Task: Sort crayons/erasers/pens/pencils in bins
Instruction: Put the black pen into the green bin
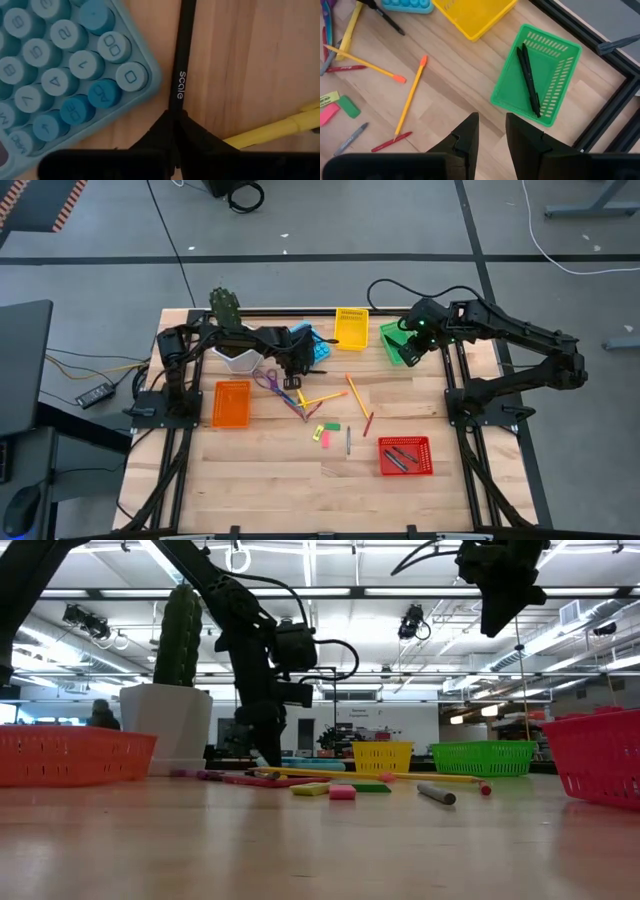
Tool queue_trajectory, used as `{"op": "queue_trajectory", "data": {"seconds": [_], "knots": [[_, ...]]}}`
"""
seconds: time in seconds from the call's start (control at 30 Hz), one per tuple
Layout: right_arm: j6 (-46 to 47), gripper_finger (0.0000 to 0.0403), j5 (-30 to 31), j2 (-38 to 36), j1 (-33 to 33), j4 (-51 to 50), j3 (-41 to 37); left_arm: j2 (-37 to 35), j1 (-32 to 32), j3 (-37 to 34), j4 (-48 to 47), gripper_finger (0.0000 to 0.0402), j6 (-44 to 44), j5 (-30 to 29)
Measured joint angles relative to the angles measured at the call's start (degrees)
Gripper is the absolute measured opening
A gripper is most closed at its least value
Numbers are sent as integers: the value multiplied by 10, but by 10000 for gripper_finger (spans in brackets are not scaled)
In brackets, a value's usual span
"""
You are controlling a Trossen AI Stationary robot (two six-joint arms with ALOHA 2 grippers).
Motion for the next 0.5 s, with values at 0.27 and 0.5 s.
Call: {"op": "queue_trajectory", "data": {"seconds": [0.27,0.5], "knots": [[4,103,0,0,0,0,0,0,0,0,0,8,-12,4],[9,103,0,0,0,0,0,1,0,0,-1,6,-27,13]]}}
